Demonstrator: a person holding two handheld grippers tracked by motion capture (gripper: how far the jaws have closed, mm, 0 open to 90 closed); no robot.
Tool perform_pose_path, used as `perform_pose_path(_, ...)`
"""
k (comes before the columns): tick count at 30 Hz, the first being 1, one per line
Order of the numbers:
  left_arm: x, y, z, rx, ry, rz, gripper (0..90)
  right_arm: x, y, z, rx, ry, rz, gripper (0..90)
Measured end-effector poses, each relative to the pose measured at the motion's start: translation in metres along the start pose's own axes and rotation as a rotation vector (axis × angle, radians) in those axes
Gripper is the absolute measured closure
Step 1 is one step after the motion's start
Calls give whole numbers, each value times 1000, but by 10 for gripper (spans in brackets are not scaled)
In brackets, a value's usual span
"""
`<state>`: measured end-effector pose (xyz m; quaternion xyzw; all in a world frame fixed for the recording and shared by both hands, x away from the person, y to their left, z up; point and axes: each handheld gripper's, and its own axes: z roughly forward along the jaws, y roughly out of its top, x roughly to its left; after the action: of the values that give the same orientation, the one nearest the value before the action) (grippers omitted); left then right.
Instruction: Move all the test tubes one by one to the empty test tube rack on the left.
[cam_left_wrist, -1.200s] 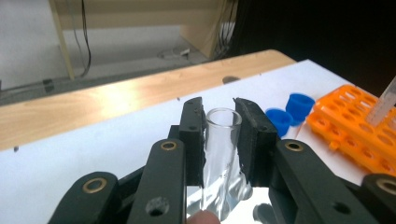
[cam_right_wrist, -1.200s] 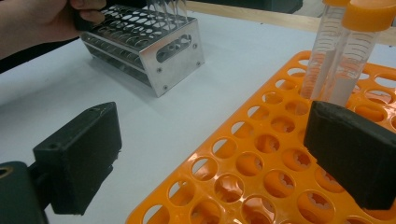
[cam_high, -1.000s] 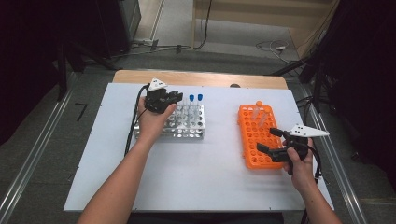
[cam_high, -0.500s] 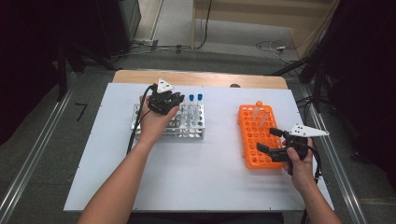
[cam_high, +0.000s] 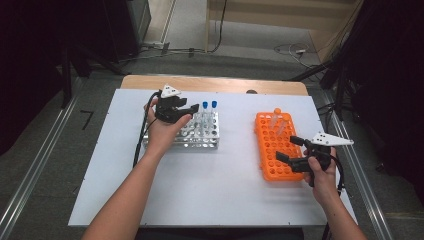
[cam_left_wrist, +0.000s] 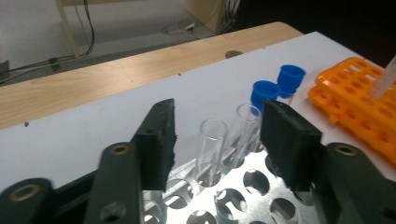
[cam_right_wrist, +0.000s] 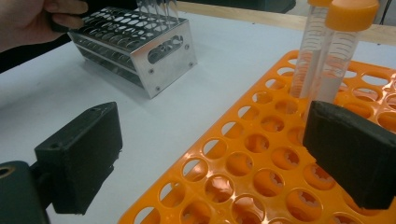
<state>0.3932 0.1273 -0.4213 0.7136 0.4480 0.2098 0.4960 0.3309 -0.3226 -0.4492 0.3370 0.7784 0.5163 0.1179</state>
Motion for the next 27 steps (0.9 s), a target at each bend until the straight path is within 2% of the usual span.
perform_pose_path(6,-10,-6,-18,-45,-52,-1,157,-2,4,0,-8,-24,17,32)
perform_pose_path(11,-20,-14,-31,-59,-104,-14,58,-3,10,3,-11,-41,32,34)
perform_pose_path(14,-25,-18,-38,-70,-114,-12,6,-3,15,5,-14,-53,52,35)
perform_pose_path(19,-28,-26,-50,-85,-130,-18,0,-7,23,9,-12,-73,73,36)
perform_pose_path(23,-29,-33,-57,-84,-126,-17,0,-15,25,14,-1,-106,89,51)
perform_pose_path(27,-26,-41,-61,-73,-118,-24,0,-28,24,22,16,-155,117,188)
